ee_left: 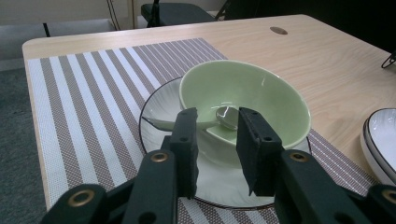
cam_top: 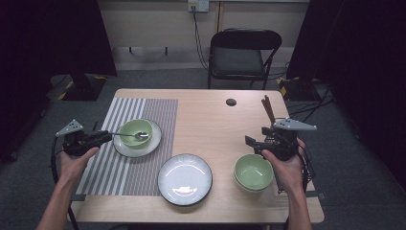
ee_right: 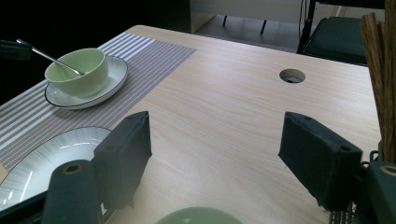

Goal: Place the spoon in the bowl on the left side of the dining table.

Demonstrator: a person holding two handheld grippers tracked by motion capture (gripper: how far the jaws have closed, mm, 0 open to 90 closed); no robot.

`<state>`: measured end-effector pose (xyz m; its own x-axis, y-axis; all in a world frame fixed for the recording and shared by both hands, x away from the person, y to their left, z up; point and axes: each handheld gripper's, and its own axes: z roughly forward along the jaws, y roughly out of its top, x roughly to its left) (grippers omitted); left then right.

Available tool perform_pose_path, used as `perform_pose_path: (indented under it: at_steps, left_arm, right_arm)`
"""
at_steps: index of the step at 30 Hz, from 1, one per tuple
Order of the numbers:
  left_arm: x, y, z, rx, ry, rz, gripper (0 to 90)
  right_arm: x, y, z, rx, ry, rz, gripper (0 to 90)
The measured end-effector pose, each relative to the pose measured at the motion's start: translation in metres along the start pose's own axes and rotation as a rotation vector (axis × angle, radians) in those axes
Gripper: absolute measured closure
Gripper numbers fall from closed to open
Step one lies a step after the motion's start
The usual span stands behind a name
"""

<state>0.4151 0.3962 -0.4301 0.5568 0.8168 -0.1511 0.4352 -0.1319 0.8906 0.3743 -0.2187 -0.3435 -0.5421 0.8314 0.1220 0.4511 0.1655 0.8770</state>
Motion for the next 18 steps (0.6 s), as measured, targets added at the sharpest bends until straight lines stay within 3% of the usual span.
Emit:
perform_pose_path:
  at_steps: [3,9,10,13,15,18]
  left_arm:
    - [-0.004,0.001,0.000,0.003,-0.004,0.009,68.0]
    - [-0.020,0.005,0.000,0.011,-0.076,-0.006,62.6]
    - [-0.029,0.007,0.001,0.033,-0.071,0.031,61.2]
    - [-0.039,0.008,0.002,0.028,-0.105,0.031,56.5]
    - [-0.045,0.008,0.005,0.018,-0.164,0.006,50.3]
    - [-0.059,0.008,0.006,0.049,-0.117,0.073,45.6]
  right_arm:
    - [0.000,0.000,0.001,-0.001,-0.001,-0.001,24.3]
    - [0.000,0.001,0.001,0.000,0.001,-0.001,24.3]
    - [0.000,0.000,0.001,0.000,0.000,0.000,24.3]
    - [-0.002,-0.001,0.001,0.002,-0.001,0.002,24.3]
    - [-0.003,-0.001,0.000,-0.002,-0.003,0.003,24.2]
    - [-0.004,-0.001,-0.001,-0.003,-0.008,0.007,24.2]
